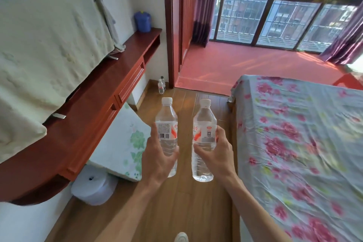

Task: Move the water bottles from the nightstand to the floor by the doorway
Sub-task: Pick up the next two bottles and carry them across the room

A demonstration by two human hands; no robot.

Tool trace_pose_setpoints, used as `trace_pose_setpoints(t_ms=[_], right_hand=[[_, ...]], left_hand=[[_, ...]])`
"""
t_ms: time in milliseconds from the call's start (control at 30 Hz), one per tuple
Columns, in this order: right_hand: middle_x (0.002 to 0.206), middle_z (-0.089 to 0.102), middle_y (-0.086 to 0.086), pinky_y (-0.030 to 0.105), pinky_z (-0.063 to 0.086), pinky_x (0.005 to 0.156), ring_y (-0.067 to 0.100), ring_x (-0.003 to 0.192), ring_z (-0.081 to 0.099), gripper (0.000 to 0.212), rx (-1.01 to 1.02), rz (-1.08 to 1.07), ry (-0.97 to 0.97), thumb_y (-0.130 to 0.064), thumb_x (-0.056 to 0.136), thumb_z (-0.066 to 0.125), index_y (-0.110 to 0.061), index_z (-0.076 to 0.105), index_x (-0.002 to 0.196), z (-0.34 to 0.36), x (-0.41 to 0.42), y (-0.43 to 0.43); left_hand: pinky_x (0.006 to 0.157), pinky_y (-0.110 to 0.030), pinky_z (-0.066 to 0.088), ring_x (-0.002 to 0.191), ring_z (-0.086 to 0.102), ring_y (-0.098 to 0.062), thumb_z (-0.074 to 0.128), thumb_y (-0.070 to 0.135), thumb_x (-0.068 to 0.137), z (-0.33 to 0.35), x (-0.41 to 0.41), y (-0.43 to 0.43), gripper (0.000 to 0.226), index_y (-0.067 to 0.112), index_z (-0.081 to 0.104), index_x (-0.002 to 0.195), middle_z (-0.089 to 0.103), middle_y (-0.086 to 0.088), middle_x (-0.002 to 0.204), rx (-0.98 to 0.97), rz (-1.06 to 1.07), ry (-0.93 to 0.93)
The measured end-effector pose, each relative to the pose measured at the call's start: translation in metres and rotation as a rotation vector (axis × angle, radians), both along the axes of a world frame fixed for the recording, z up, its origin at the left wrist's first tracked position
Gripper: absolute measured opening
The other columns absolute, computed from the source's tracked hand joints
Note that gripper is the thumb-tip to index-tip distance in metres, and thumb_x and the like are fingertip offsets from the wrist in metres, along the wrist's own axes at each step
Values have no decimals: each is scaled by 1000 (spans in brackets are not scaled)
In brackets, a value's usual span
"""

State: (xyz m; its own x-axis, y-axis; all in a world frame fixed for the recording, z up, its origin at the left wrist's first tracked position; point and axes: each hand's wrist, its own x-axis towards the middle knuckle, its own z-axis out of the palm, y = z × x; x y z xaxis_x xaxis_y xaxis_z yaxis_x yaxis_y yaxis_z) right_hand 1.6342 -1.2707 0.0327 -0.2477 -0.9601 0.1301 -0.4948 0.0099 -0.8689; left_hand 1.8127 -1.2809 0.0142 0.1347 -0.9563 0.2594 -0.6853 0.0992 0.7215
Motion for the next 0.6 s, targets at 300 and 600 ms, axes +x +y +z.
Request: trace_pose_setpoints(t_ms=[300,600], right_hand=[[107,64,-8,37,60,78,8,90,68,80,-31,-66,-27,-62,61,74,-28,43,127,2,-24,-82],[100,65,-8,38,59,76,5,84,67,77,-32,-100,-48,-55,60,76,-25,45,125,-3,-59,-168]], left_hand=[[74,-3,43,105,64,-10,81,41,74,3,-28,-98,104,29,13,152,53,1,134,-8,-94,14],[76,-30,60,101,66,-13,81,42,73,-5,-58,-188,106,35,8,151,54,0,131,1,-100,19]])
